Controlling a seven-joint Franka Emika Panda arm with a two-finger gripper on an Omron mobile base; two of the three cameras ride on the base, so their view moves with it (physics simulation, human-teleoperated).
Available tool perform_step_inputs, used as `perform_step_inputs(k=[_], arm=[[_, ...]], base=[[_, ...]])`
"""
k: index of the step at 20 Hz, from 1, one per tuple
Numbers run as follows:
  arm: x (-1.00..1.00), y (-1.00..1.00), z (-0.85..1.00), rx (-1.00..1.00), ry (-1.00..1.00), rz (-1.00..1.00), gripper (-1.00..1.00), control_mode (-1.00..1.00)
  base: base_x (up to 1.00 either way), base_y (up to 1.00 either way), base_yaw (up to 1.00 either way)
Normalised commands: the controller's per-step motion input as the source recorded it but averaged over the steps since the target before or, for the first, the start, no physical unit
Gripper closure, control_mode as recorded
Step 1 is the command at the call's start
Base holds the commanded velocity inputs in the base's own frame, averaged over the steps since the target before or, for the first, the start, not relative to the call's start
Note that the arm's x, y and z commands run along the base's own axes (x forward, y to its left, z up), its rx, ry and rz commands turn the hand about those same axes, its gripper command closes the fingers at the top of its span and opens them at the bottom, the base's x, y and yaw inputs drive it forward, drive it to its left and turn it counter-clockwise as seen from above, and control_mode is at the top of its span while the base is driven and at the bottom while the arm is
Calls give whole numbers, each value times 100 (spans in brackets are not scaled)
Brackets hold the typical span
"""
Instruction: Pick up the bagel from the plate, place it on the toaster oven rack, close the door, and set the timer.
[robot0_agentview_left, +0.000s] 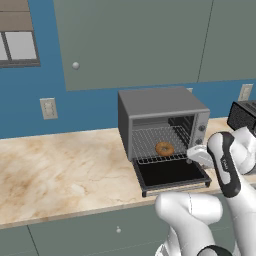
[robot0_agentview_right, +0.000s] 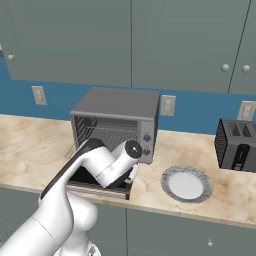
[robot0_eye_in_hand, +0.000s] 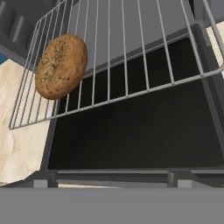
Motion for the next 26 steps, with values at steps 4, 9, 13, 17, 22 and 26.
perform_step_inputs(k=[4, 9, 13, 17, 22, 26], arm=[[38, -21, -21, 1, 7, -2, -100, -100], [33, -32, -22, 2, 7, -1, -100, -100], [30, -30, -23, 2, 5, 0, -100, -100], [42, -22, -14, 1, 5, -1, -100, -100], [41, -13, -14, 0, 5, -1, -100, -100], [34, -1, -6, 0, 2, -1, -100, -100]], base=[[0, 0, 0], [0, 0, 0], [0, 0, 0], [0, 0, 0], [0, 0, 0], [0, 0, 0]])
